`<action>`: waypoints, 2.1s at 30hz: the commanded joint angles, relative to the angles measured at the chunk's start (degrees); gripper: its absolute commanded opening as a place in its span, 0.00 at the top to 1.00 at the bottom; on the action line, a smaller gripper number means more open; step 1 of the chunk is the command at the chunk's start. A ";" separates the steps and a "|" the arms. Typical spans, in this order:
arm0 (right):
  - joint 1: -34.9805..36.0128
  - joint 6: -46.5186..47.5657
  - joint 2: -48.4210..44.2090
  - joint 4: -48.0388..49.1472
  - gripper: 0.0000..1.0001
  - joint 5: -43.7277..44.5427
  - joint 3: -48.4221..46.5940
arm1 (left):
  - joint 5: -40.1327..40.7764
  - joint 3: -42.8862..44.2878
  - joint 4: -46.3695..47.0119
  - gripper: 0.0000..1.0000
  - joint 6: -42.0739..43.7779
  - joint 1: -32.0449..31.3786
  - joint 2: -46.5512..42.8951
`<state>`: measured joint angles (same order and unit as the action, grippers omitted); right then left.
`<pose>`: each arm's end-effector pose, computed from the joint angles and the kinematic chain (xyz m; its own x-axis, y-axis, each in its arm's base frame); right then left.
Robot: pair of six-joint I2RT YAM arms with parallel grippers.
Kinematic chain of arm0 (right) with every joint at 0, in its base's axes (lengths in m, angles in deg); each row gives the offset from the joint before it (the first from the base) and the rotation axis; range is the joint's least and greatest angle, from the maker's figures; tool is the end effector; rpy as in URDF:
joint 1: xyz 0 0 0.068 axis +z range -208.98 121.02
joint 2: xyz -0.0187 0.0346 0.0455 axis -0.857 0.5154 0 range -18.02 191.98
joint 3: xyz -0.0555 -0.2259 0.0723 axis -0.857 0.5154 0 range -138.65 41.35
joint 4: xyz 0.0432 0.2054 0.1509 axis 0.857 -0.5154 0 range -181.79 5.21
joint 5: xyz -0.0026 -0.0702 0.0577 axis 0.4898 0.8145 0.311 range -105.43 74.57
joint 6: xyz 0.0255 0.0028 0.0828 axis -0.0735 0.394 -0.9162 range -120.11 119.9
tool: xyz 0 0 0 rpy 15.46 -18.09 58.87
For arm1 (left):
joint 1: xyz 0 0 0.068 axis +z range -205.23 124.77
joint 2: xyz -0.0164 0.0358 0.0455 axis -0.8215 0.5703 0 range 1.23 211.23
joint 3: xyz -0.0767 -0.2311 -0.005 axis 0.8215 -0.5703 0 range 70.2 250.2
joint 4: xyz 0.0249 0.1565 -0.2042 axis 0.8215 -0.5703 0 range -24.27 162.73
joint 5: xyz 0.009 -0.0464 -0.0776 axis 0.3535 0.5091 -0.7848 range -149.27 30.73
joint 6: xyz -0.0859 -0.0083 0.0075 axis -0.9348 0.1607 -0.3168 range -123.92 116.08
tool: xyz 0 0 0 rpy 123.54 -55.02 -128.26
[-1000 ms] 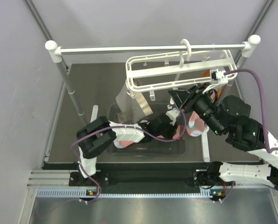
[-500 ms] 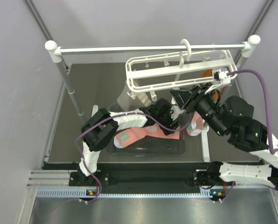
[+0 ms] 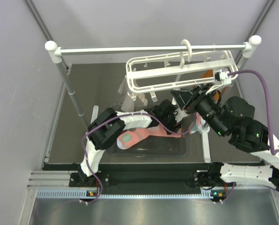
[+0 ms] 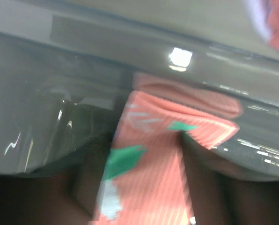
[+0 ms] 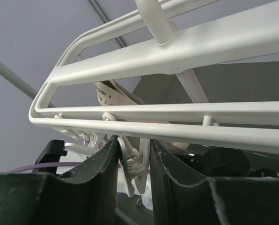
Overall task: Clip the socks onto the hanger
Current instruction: Pick up the sock from the bin, then clamp the sock onto the hanger.
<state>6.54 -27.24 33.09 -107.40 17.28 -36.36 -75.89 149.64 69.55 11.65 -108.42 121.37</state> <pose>0.1210 0.1655 0.4670 -0.2217 0.4391 -0.8706 -0.4958 0.7180 0.4884 0.2617 -0.3862 0.1011 -0.1610 0.6444 -0.7475 0.9695 0.2450 0.0024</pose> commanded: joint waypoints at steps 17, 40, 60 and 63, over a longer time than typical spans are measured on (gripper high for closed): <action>0.31 -0.38 2.32 -3.32 1.00 -1.68 -2.35 | 3.45 -28.10 16.10 1.00 -25.76 -2.44 -30.73; 0.31 -0.55 4.08 0.20 1.00 -4.32 -2.79 | 6.15 -35.67 26.90 1.00 -38.87 -8.86 -74.08; 0.31 -1.17 3.82 2.48 1.00 -7.39 -1.48 | 23.91 -33.83 37.63 1.00 -27.96 -13.78 -69.51; 0.31 -1.25 3.47 3.62 1.00 -8.27 -0.78 | 24.27 -32.95 37.55 1.00 -28.23 -13.78 -68.99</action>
<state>6.54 -28.33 37.35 -105.36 10.68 -37.80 -53.68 113.99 102.58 -17.26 -122.01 51.82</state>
